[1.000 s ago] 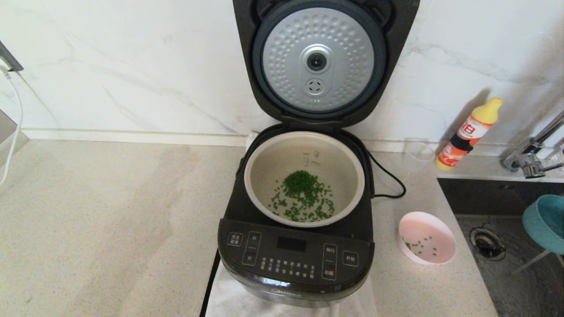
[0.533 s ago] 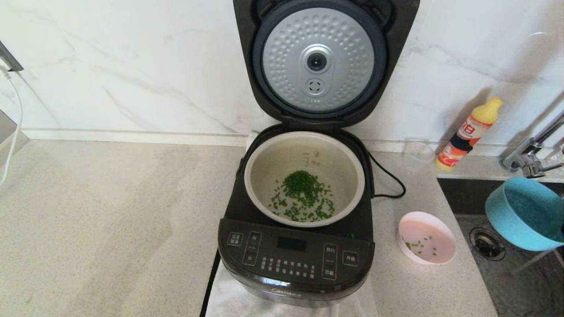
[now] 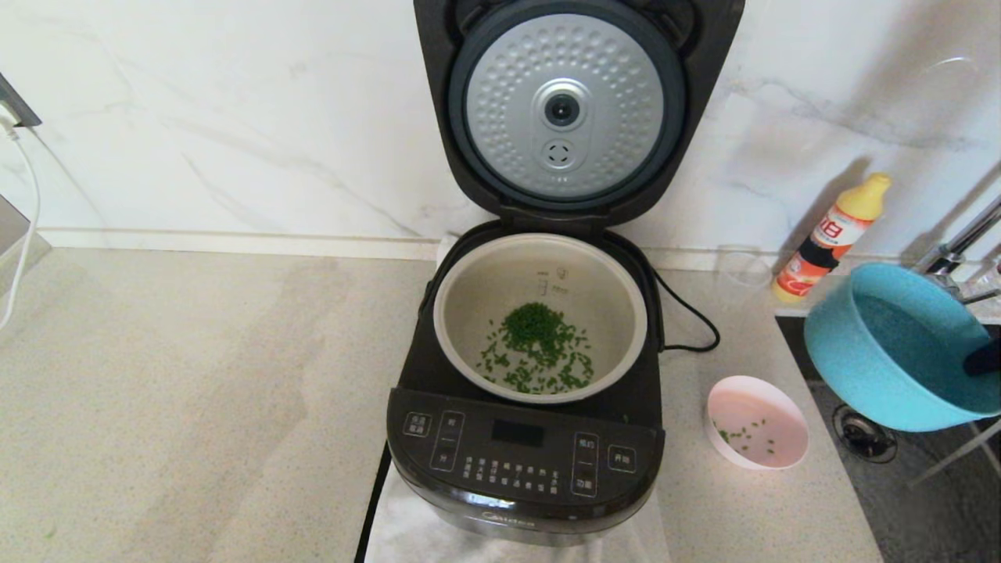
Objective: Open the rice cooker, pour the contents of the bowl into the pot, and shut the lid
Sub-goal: Fill a bowl with water from the tap, then pour the water from the bowl into the rice cooker
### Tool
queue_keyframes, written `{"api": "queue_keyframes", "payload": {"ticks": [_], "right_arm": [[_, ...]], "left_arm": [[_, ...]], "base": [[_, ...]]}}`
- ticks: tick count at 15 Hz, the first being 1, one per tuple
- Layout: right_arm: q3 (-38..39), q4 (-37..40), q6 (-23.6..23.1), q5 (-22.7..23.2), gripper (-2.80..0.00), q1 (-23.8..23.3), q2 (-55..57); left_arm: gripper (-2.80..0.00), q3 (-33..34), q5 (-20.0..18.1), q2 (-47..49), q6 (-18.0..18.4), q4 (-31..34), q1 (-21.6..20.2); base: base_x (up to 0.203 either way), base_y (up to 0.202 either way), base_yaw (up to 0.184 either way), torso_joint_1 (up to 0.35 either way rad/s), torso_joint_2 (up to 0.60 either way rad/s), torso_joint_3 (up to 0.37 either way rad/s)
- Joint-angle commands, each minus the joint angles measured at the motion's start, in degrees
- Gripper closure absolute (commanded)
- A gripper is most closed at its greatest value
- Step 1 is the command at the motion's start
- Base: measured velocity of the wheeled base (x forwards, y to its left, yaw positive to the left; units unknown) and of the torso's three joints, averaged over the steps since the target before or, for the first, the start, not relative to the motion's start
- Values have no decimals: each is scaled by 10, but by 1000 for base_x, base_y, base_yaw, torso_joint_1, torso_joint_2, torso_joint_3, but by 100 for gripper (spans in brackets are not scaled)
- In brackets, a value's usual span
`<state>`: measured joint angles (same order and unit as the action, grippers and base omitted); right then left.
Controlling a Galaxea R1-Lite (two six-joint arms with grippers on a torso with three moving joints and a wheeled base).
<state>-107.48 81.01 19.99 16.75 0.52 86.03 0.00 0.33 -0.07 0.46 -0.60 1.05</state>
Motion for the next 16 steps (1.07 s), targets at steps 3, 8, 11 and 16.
{"api": "queue_keyframes", "payload": {"ticks": [3, 8, 11, 16], "right_arm": [[-30, -7, 49, -63, 0, 123, 39], [-36, -65, 106, -138, 0, 243, 80], [-36, -96, 123, -174, 0, 291, 96], [-37, -136, 124, -200, 0, 339, 101]], "left_arm": [[0, 5, 0, 0, 0, 0, 0], [0, 5, 0, 0, 0, 0, 0], [0, 5, 0, 0, 0, 0, 0], [0, 5, 0, 0, 0, 0, 0]], "base": [[0, 0, 0, 0, 0, 0], [0, 0, 0, 0, 0, 0], [0, 0, 0, 0, 0, 0], [0, 0, 0, 0, 0, 0]]}}
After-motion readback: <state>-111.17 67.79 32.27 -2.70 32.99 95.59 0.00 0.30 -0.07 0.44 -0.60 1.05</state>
